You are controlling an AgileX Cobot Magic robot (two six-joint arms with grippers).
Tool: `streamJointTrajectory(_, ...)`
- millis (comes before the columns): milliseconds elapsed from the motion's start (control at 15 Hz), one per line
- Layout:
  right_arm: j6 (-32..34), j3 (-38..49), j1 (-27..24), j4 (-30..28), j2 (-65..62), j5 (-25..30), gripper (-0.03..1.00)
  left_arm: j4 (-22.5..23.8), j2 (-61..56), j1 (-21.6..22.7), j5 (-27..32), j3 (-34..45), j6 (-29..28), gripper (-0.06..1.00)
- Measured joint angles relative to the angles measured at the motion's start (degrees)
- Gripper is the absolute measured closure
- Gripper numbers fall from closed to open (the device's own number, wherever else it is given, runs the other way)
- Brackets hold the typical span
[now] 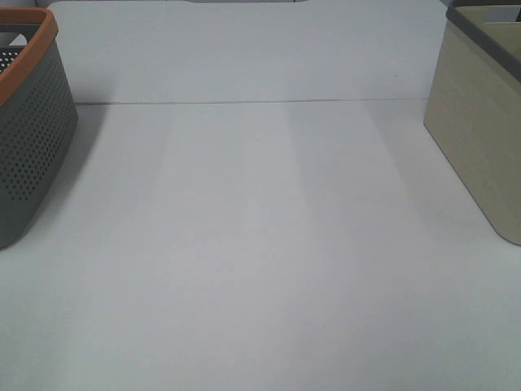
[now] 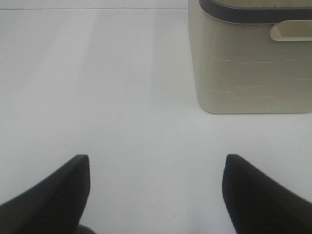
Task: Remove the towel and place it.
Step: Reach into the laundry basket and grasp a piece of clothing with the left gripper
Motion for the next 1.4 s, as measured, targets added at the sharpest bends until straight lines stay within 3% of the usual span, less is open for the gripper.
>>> streamJointTrajectory(467,0.00,0.00,0.00,0.00,0.00,0.00,0.22,-2.46,0.00,0.00,0.00,0.00,0.00,-0.05)
streamJointTrajectory(1200,0.00,0.00,0.00,0.00,0.00,0.00,0.22,-1.95,0.00,0.00,0.00,0.00,1.38,-0.05)
streamJointTrajectory(1400,0.00,0.00,0.00,0.00,0.00,0.00,0.22,0.40,0.00,0.00,0.00,0.00,1.38,-0.05)
